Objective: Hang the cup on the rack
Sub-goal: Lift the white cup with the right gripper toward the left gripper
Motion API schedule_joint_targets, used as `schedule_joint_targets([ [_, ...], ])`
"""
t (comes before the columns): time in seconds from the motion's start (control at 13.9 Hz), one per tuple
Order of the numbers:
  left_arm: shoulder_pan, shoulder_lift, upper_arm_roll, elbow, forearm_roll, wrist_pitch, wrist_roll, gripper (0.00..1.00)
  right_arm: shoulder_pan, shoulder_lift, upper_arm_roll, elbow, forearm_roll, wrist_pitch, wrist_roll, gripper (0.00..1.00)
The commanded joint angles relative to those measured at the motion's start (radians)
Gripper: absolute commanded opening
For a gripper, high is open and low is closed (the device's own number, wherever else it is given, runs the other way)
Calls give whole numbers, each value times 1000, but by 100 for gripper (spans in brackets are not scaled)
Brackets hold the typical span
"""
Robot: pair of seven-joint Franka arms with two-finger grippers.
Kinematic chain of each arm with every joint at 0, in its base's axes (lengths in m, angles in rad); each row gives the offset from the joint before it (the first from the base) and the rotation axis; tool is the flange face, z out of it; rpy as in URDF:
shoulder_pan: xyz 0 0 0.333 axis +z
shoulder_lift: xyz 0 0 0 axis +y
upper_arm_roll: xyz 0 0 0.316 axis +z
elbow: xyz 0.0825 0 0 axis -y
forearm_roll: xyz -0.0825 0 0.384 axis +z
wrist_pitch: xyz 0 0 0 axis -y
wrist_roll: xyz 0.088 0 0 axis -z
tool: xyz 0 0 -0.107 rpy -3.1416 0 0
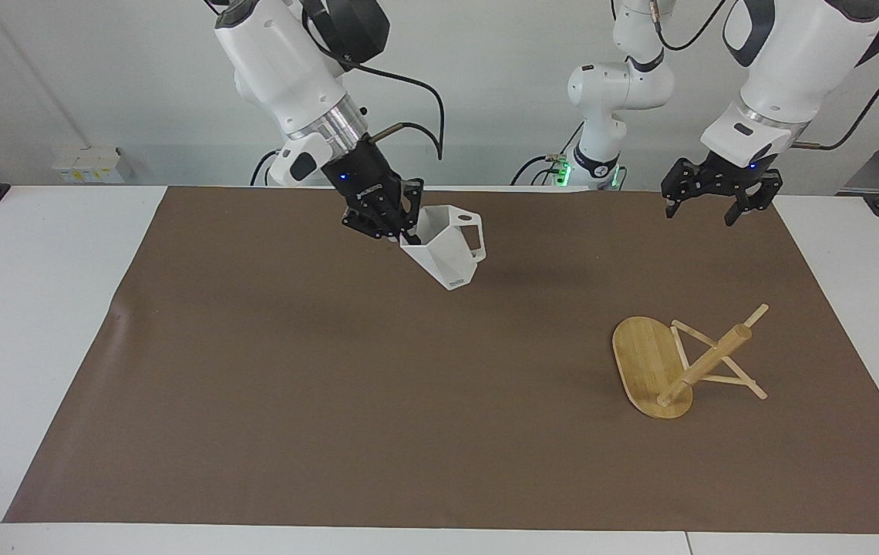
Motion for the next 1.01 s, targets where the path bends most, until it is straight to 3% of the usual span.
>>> schedule_joint_targets([
  [0.0, -4, -21, 12, -25, -49, 47, 126, 100, -18, -9, 57, -1, 119, -10, 22, 0],
  [0.22, 33, -33, 19, -76, -148, 131, 347, 100, -21, -16, 55, 3, 275, -126, -35, 0],
  [0.36, 35, -47, 19, -109, -214, 182, 474, 100, -23, -17, 52, 8, 281, -179, -184, 0],
  [0.72, 41, -68, 19, -166, -426, 268, 858, 100, -19, 3, 93, 28, 284, -128, -215, 0],
  [0.94, 39, -136, 21, -296, -644, 351, 1104, 100, -16, 20, 130, 28, 283, -70, -202, 0],
])
